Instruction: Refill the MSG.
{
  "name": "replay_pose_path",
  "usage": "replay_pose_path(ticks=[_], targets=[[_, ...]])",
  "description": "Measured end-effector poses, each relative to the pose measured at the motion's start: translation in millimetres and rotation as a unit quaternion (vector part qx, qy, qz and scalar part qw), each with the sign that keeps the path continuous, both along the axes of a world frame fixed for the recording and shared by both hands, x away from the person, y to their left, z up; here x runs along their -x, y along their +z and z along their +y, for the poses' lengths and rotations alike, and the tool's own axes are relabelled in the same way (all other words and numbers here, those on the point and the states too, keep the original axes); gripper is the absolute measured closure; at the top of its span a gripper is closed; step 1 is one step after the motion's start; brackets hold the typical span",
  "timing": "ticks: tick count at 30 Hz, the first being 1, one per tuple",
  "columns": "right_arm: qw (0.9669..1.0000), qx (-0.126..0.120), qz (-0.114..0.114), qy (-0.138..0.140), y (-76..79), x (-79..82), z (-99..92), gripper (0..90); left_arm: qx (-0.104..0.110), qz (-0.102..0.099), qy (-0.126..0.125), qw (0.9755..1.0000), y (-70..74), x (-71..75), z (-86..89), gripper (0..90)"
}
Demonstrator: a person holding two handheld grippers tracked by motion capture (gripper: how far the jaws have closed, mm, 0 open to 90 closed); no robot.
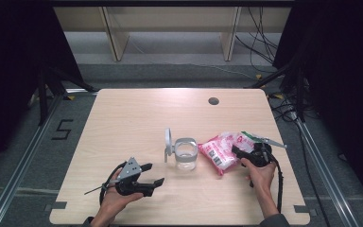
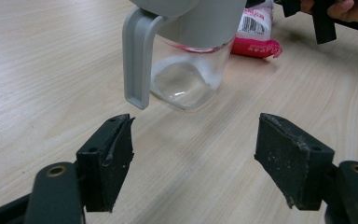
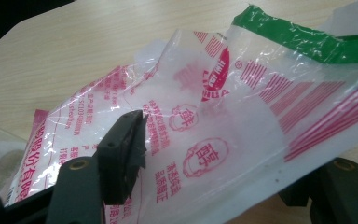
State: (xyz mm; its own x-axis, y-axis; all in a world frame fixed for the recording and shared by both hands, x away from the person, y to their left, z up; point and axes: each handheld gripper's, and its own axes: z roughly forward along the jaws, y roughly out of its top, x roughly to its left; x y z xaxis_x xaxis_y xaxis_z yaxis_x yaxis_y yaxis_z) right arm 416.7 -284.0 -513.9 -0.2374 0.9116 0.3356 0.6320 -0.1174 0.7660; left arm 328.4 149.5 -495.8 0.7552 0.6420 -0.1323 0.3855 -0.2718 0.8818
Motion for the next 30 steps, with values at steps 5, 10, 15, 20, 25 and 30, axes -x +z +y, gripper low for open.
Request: replay_pose_path(ticks=[5,10,15,20,25,30], targets=[[0.9997,-0.017,0.017,-0.01,0.2,-0.8,5.1,40.9,-0.002,0.0,-0.003,1.0,0.1,-0.1,0.5,26.9],[0.9998,-0.01,0.016,-0.005,0.4,-1.9,5.5,50.7,0.001,0.001,-0.003,1.0,0.0,0.0,0.0,26.9],[0.9999,0.009,-0.007,0.006,-3.2,-5.8,2.2,60.0,0.004,0.002,-0.002,1.0,-0.5,-0.1,-0.7,26.9],[0.9999,0.004,0.012,0.003,1.1,-1.2,4.3,71.8,-0.003,-0.001,-0.005,1.0,-0.7,-0.3,0.0,26.9],[0.9998,0.011,-0.003,0.015,3.5,0.2,4.9,85.8,-0.003,-0.001,-0.007,1.0,-0.8,-0.2,-0.2,26.8],[0.9982,0.039,-0.03,0.034,4.2,-0.9,3.8,90.0,-0.007,-0.003,-0.005,1.0,-0.9,0.0,-0.1,26.8]])
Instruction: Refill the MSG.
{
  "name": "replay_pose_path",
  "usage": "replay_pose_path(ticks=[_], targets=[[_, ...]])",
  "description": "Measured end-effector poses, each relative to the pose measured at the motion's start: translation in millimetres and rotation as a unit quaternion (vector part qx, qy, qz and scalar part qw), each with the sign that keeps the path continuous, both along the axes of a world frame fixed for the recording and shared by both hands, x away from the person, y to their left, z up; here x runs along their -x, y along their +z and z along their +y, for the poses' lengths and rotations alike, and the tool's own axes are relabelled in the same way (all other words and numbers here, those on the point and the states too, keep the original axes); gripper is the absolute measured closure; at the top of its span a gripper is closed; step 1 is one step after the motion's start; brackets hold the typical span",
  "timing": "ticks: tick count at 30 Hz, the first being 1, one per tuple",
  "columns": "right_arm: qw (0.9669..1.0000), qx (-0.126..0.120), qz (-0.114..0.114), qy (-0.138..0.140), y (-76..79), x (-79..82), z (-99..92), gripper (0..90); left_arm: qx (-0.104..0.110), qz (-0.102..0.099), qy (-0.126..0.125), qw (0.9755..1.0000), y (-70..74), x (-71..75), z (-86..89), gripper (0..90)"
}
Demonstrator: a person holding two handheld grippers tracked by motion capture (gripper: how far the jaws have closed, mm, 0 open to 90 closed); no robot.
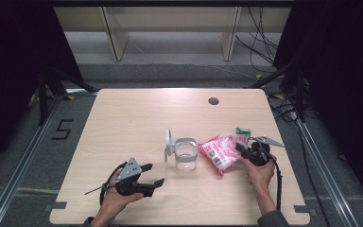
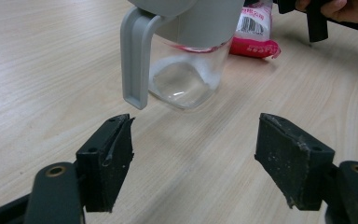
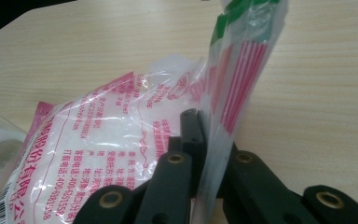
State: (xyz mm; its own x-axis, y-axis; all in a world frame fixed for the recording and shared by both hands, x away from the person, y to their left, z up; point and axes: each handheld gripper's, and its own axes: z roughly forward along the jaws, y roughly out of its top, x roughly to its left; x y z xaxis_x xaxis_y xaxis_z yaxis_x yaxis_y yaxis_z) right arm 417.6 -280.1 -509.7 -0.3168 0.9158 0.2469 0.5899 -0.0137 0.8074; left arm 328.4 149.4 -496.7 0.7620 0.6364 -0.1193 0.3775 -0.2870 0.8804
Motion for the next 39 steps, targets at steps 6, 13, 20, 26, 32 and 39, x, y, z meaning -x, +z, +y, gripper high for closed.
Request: replay_pose_path(ticks=[6,13,20,26,32,39], targets=[[0.9999,-0.008,0.005,-0.011,2.9,2.8,5.0,90.0,0.0,0.0,-0.001,1.0,-0.3,-0.4,-0.1,26.8],[0.9991,0.021,-0.033,0.015,17.1,4.5,8.5,90.0,0.003,0.003,0.001,1.0,-0.4,0.2,-0.4,26.8],[0.9981,-0.003,-0.055,0.03,33.9,11.9,18.5,90.0,0.003,0.001,-0.006,1.0,-1.7,1.6,-3.9,26.8],[0.9952,0.011,-0.085,0.049,50.8,17.1,26.1,90.0,-0.008,0.0,-0.018,0.9998,-3.4,2.8,-8.2,26.7],[0.993,0.007,-0.098,0.066,64.0,22.6,33.2,90.0,0.01,-0.002,-0.028,0.9995,-2.0,7.7,-14.7,26.7],[0.9882,0.024,-0.12,0.093,83.7,32.7,44.4,90.0,0.015,0.002,-0.056,0.9983,-6.8,15.8,-38.3,26.5]])
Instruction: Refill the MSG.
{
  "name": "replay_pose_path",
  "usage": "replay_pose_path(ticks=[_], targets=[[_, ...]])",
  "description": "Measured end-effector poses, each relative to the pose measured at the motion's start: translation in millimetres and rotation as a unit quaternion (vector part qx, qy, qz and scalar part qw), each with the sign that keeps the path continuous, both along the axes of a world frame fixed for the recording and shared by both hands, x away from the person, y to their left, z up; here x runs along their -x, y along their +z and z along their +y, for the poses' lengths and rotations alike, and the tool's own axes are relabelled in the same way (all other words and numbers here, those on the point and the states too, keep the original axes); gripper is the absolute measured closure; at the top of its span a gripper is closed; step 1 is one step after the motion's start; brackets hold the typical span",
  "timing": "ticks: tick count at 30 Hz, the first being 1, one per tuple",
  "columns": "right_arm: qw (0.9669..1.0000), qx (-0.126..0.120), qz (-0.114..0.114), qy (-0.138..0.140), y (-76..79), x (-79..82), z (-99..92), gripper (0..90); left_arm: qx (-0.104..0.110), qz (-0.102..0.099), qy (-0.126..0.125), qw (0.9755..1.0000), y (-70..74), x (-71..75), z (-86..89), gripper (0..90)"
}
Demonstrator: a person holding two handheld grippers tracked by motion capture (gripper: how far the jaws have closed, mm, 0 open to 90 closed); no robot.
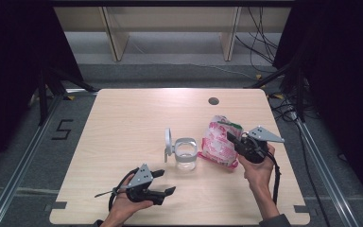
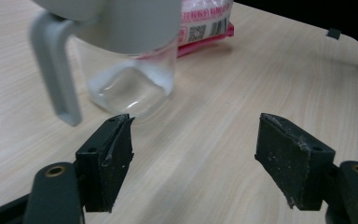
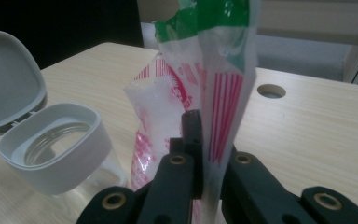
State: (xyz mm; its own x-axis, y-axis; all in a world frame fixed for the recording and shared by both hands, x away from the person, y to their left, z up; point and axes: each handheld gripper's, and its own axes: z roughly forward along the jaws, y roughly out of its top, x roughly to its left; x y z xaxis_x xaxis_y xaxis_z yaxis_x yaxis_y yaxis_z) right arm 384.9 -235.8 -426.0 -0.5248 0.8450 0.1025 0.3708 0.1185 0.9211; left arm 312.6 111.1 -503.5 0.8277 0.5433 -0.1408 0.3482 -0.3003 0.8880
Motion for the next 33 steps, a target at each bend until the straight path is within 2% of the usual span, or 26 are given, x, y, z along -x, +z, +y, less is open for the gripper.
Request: replay_pose_path(ticks=[3,6,7,8,9,11,12,13,14,15,17,18,19,20,21,23,24,26,27,28,29,31,32,33], targets=[[0.9997,0.017,-0.011,0.01,4.6,1.3,0.2,90.0,-0.003,0.005,-0.009,0.9999,2.1,0.7,-11.6,26.5],[0.9999,0.008,0.0,0.01,8.2,1.7,-1.1,90.0,-0.013,-0.008,-0.007,0.9999,13.3,1.0,-24.5,27.0],[0.9998,0.008,-0.002,0.017,9.6,0.3,-3.8,90.0,-0.007,-0.007,-0.012,0.9999,15.0,2.0,-30.8,27.0],[0.9997,0.006,-0.002,0.023,11.1,0.3,-4.2,90.0,-0.011,-0.011,-0.021,0.9997,16.0,2.0,-35.4,27.0],[0.9998,0.003,0.002,0.017,13.8,2.0,-3.1,90.0,-0.011,-0.01,-0.03,0.9994,16.1,2.0,-40.9,27.0],[0.9995,0.02,0.001,0.024,20.2,2.8,-5.0,90.0,-0.025,-0.016,-0.032,0.999,15.1,2.0,-51.4,27.0],[0.9992,0.031,-0.006,0.026,22.3,2.2,-5.7,90.0,-0.026,-0.019,-0.032,0.9989,13.9,1.2,-56.6,27.0],[0.9995,0.019,-0.005,0.026,23.7,2.5,-4.1,90.0,-0.035,-0.024,-0.032,0.9986,13.2,-0.5,-60.6,27.0],[0.9993,0.029,-0.003,0.024,26.0,3.6,-5.4,90.0,-0.036,-0.021,-0.03,0.9987,12.4,-2.3,-64.3,27.1],[0.9981,0.046,-0.012,0.038,27.8,2.3,-8.4,90.0,-0.032,-0.016,-0.03,0.9989,11.5,-4.0,-68.1,27.2],[0.9979,0.054,-0.003,0.037,31.5,4.3,-9.0,90.0,-0.037,-0.01,-0.041,0.9984,12.0,-9.3,-75.4,27.2],[0.9977,0.059,-0.011,0.032,33.2,4.8,-9.3,90.0,-0.041,-0.012,-0.037,0.9984,13.4,-11.0,-79.8,27.2],[0.9975,0.058,-0.007,0.04,35.0,5.9,-10.3,90.0,-0.046,-0.018,-0.037,0.9981,14.5,-13.2,-83.2,27.1],[0.9973,0.062,-0.013,0.038,37.1,6.8,-11.1,90.0,-0.03,-0.013,-0.033,0.9989,14.4,-13.0,-89.6,27.2],[0.9969,0.067,-0.023,0.035,39.3,7.4,-12.0,90.0,-0.03,-0.014,-0.036,0.9988,13.9,-14.3,-94.3,27.2],[0.998,0.053,0.0,0.035,45.2,13.5,-11.3,90.0,-0.034,-0.014,-0.035,0.9987,12.2,-14.9,-105.0,27.3],[0.9981,0.05,-0.001,0.036,48.4,15.8,-11.8,90.0,-0.031,-0.017,-0.036,0.9987,10.4,-15.6,-110.8,27.2],[0.9967,0.064,-0.019,0.047,56.3,19.3,-14.5,90.0,-0.045,-0.022,-0.041,0.9979,8.0,-17.6,-121.0,27.2],[0.9975,0.058,-0.012,0.038,60.9,23.1,-13.5,90.0,-0.049,-0.022,-0.039,0.9978,8.0,-19.2,-125.4,27.2],[0.997,0.061,-0.02,0.043,65.4,24.2,-15.0,90.0,-0.045,-0.024,-0.03,0.9983,7.4,-21.5,-129.3,27.2],[0.9977,0.053,-0.004,0.042,70.9,28.5,-14.4,90.0,-0.04,-0.024,-0.023,0.9987,7.3,-24.0,-132.5,27.2],[0.9973,0.051,-0.011,0.051,80.5,32.9,-15.0,90.0,-0.036,-0.025,-0.017,0.9989,7.7,-28.1,-137.6,27.4],[0.9973,0.047,-0.013,0.055,84.7,35.6,-14.4,90.0,-0.035,-0.034,-0.009,0.9988,7.4,-29.1,-140.1,27.4],[0.9968,0.045,-0.02,0.062,88.6,37.2,-14.5,90.0,-0.05,-0.039,-0.009,0.998,8.4,-30.5,-140.5,27.6]])
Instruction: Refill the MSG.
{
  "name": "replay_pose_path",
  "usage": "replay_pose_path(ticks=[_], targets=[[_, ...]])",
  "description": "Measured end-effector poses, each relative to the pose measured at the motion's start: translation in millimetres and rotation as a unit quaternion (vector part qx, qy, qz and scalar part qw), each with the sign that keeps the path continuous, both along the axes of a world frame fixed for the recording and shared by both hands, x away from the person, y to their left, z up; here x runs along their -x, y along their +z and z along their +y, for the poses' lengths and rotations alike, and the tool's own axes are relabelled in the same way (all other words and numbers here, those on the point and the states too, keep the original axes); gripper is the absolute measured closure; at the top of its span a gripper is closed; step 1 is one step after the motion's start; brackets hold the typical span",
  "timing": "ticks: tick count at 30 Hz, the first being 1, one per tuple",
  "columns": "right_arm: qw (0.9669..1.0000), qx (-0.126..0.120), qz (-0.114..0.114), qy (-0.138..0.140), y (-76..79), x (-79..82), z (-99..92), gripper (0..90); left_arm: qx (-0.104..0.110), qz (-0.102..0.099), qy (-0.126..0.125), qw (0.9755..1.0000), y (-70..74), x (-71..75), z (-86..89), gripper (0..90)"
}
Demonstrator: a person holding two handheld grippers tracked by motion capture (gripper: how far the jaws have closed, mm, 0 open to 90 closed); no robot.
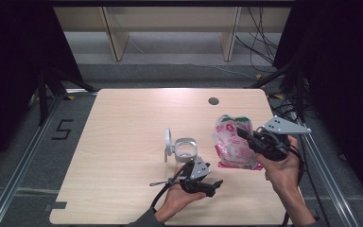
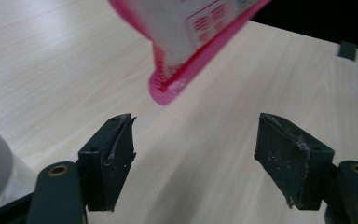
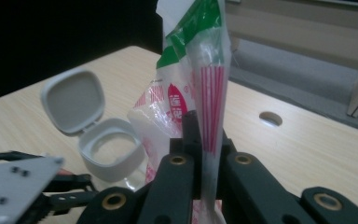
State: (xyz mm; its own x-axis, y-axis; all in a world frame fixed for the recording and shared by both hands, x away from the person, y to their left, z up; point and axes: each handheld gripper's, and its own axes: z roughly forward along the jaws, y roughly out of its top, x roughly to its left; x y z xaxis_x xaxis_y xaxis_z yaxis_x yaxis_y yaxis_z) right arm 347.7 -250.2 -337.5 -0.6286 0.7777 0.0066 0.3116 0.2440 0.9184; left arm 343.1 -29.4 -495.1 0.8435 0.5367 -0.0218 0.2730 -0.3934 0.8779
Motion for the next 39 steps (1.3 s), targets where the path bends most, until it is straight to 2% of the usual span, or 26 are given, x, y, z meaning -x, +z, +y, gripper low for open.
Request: replay_pose_path(ticks=[1,2,3,5,6,7,8,9,10,13,14,16,17,20,21,23,24,25,28,30,32,33,34,35,37,39], targets=[[1.0,-0.001,-0.006,0.002,3.8,1.7,0.3,90.0,0.017,0.007,0.003,0.9998,-1.2,-0.1,-2.9,27.7],[1.0,-0.007,-0.003,0.003,6.9,5.2,1.0,90.0,0.007,0.005,0.005,1.0,0.1,-0.6,-2.8,27.6],[0.9999,-0.01,-0.005,0.006,9.9,7.9,1.8,90.0,0.022,0.005,0.003,0.9997,0.1,-1.2,-4.2,27.5],[0.9996,-0.006,-0.018,0.021,14.7,10.9,3.6,90.0,0.027,-0.003,0.014,0.9995,1.3,-1.6,-5.2,27.5],[0.9997,-0.01,-0.011,0.017,16.4,14.7,6.5,90.0,0.034,-0.004,0.016,0.9993,1.5,-1.9,-6.0,27.7],[0.9996,-0.011,-0.02,0.015,16.6,15.6,9.0,90.0,0.031,-0.007,0.018,0.9993,1.7,-2.6,-5.8,28.6],[0.999,-0.004,-0.031,0.032,16.9,14.0,10.2,90.0,0.041,-0.008,0.016,0.999,0.8,-2.6,-7.2,30.1],[0.9996,-0.008,-0.012,0.025,16.8,17.3,12.7,90.0,0.041,-0.011,0.016,0.999,0.7,-2.6,-7.6,32.3],[0.9992,-0.005,-0.026,0.028,16.0,16.0,13.7,90.0,0.043,-0.011,0.009,0.999,0.1,-3.1,-8.2,33.8],[0.999,-0.015,-0.005,0.042,11.2,15.7,18.7,90.0,0.057,-0.022,-0.003,0.9981,-0.2,-1.1,-9.7,46.1],[0.9988,-0.01,-0.01,0.047,9.0,14.4,20.5,90.0,0.047,-0.034,0.003,0.9983,-0.1,1.1,-10.6,49.7],[0.999,-0.016,0.009,0.042,6.4,15.2,26.9,90.0,0.041,-0.055,0.018,0.9975,-2.6,2.4,-10.2,56.5],[0.999,-0.008,-0.004,0.044,5.0,12.7,28.5,90.0,0.048,-0.06,0.026,0.9967,-4.8,2.3,-10.5,60.0],[0.9989,-0.004,-0.004,0.047,4.8,6.8,34.4,90.0,0.071,-0.057,0.047,0.9947,-9.3,1.8,-12.0,62.9],[0.9984,0.002,0.003,0.056,6.3,3.6,35.6,90.0,0.078,-0.052,0.049,0.9944,-9.8,1.9,-12.2,63.6],[0.9987,-0.002,0.0,0.05,7.6,-1.9,39.9,90.0,0.101,-0.039,0.047,0.993,-10.0,2.1,-13.5,64.7],[0.9986,0.001,-0.003,0.052,7.8,-5.4,40.9,90.0,0.108,-0.037,0.051,0.9922,-9.7,2.3,-13.7,64.9],[0.9987,-0.009,0.001,0.049,8.0,-7.6,43.9,90.0,0.111,-0.038,0.059,0.9913,-9.6,2.6,-13.7,65.2],[0.9986,-0.002,-0.007,0.053,9.2,-13.7,48.3,90.0,0.126,-0.037,0.069,0.9889,-12.1,2.5,-14.2,65.9],[0.9986,-0.012,0.005,0.052,7.4,-15.4,52.5,90.0,0.122,-0.038,0.074,0.989,-12.9,1.5,-13.4,66.0],[0.9984,-0.018,0.005,0.053,6.0,-19.0,55.0,90.0,0.129,-0.038,0.073,0.9882,-13.3,-1.0,-13.4,66.2],[0.9982,-0.03,0.005,0.052,4.6,-20.8,56.8,90.0,0.127,-0.038,0.076,0.9883,-12.8,-2.0,-12.6,66.2],[0.9983,-0.024,-0.002,0.054,4.2,-23.3,56.0,90.0,0.119,-0.039,0.079,0.989,-11.5,-2.7,-11.4,66.2],[0.998,-0.038,0.011,0.05,3.8,-23.0,58.9,90.0,0.121,-0.041,0.082,0.9885,-11.0,-3.3,-11.8,66.3],[0.9973,-0.047,0.007,0.056,3.6,-26.0,61.9,90.0,0.131,-0.04,0.086,0.9868,-10.7,-3.5,-13.0,66.6],[0.9977,-0.039,0.0,0.055,4.0,-28.7,63.7,90.0,0.126,-0.042,0.085,0.9875,-9.4,-3.4,-12.1,66.9]])
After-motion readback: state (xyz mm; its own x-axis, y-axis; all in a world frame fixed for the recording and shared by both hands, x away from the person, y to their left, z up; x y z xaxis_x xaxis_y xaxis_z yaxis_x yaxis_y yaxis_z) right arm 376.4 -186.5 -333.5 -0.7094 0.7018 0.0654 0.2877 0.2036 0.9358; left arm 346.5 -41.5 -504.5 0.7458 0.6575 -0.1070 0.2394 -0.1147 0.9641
